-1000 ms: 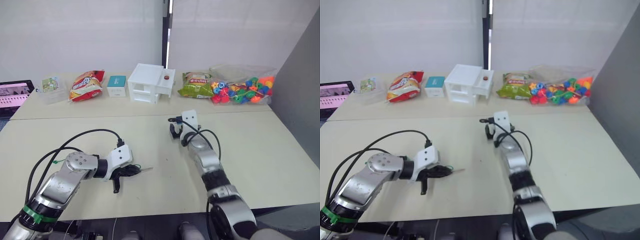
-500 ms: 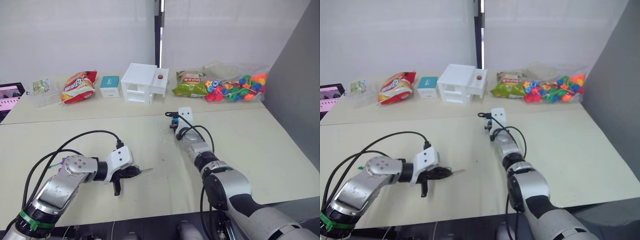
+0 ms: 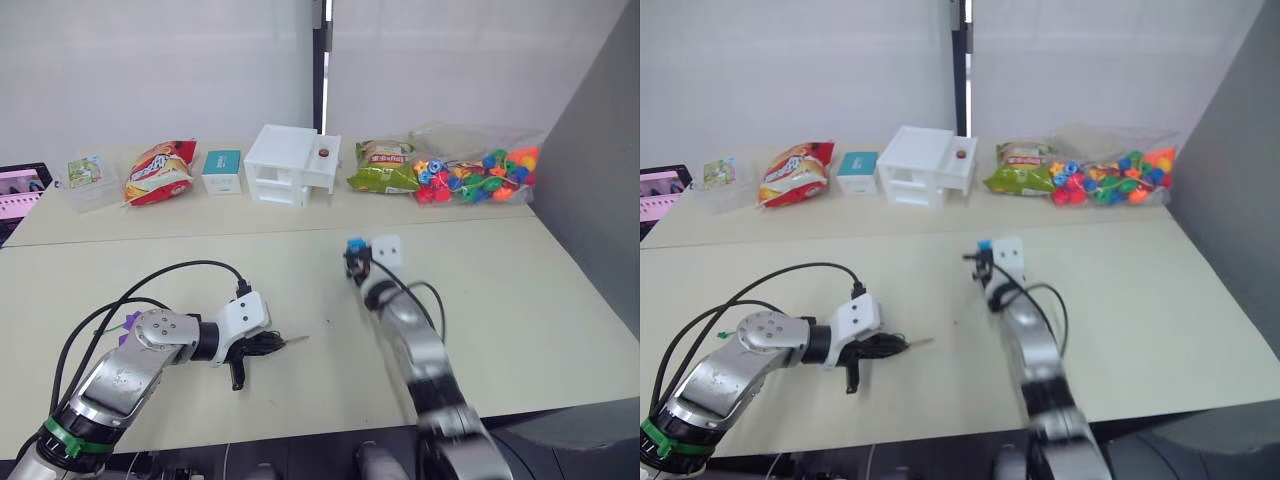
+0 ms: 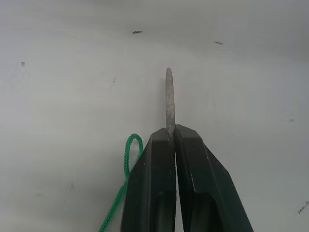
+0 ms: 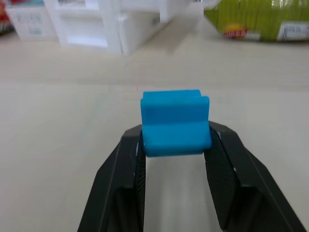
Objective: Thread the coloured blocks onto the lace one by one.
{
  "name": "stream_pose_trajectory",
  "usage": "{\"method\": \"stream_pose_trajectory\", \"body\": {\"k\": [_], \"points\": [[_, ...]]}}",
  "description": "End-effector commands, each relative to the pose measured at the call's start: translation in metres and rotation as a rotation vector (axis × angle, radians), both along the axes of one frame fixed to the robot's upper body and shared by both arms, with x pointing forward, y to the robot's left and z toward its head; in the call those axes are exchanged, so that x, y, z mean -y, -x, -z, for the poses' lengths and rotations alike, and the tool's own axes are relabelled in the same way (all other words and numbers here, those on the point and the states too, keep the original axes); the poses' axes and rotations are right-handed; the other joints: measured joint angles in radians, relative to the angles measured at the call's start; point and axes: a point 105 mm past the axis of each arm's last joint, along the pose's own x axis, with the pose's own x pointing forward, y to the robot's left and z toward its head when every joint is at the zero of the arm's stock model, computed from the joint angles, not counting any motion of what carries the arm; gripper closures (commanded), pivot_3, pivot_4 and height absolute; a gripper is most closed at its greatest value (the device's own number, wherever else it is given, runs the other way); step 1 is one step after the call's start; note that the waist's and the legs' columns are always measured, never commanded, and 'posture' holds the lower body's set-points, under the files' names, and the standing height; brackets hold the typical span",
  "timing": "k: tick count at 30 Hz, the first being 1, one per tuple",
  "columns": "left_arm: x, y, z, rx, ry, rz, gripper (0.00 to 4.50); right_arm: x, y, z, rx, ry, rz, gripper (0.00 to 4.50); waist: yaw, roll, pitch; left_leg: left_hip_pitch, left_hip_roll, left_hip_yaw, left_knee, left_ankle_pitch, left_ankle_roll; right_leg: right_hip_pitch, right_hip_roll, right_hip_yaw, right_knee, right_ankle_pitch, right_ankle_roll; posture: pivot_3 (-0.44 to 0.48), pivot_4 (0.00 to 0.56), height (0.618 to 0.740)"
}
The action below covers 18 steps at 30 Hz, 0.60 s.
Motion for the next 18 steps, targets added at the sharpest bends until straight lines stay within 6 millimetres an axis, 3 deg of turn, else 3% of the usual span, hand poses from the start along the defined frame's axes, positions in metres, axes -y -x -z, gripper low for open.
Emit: {"method": "stream_pose_trajectory", "body": {"k": [1, 3, 5, 10, 14, 16, 18], "points": [[0.006, -0.002, -0.01, 0.029, 0.036, 0.027, 4.5, -0.008, 0.059, -0.028, 0.009, 0.025, -0.082, 3.34, 0.007, 0.0, 0.0, -0.003, 0.0, 0.0, 0.003, 0.0, 0.0, -0.003, 0.0, 0.0, 0.002, 0.0, 0.0, 0.0, 0.15, 0.74], [0.007, -0.003, -0.01, 0.028, 0.039, 0.032, 4.5, -0.009, 0.075, -0.024, -0.039, 0.042, -0.1, 3.34, 0.007, 0.0, 0.0, -0.002, 0.0, 0.0, 0.005, 0.0, 0.0, -0.001, 0.001, 0.0, 0.001, 0.0, 0.0, 0.0, 0.15, 0.74], [0.009, -0.003, -0.01, 0.023, 0.041, 0.05, 4.5, -0.008, 0.086, -0.006, -0.139, 0.068, -0.107, 3.34, 0.013, 0.0, 0.0, 0.001, 0.0, 0.001, 0.006, 0.0, 0.0, 0.001, 0.0, 0.0, -0.001, 0.0, 0.0, 0.0, 0.15, 0.74], [0.012, -0.004, -0.01, 0.022, 0.038, 0.071, 4.5, -0.002, 0.089, 0.037, -0.347, 0.113, -0.077, 3.34, 0.026, 0.0, 0.001, 0.01, 0.001, 0.0, 0.005, 0.0, 0.0, 0.012, 0.002, 0.0, -0.005, 0.0, 0.0, 0.0, 0.15, 0.74], [0.01, -0.003, -0.011, 0.022, 0.033, 0.073, 4.5, -0.005, 0.091, 0.046, -0.398, 0.094, -0.083, 3.34, 0.026, -0.001, 0.0, 0.015, 0.001, 0.0, 0.005, 0.0, 0.0, 0.017, 0.002, 0.0, -0.006, -0.001, 0.0, 0.0, 0.15, 0.74], [0.009, -0.003, -0.011, 0.021, 0.031, 0.073, 4.5, -0.003, 0.089, 0.041, -0.373, 0.074, -0.074, 2.28, 0.025, -0.001, 0.0, 0.015, 0.001, 0.0, 0.004, 0.0, 0.0, 0.017, 0.002, 0.0, -0.005, 0.0, 0.0, 0.0, 0.15, 0.74], [0.008, -0.003, -0.01, 0.019, 0.029, 0.072, 4.5, -0.001, 0.086, 0.032, -0.324, 0.074, -0.077, 1.57, 0.026, -0.001, 0.0, 0.015, 0.001, 0.0, 0.004, 0.0, 0.0, 0.016, 0.002, 0.0, -0.005, 0.0, 0.0, 0.0, 0.15, 0.74]]}}
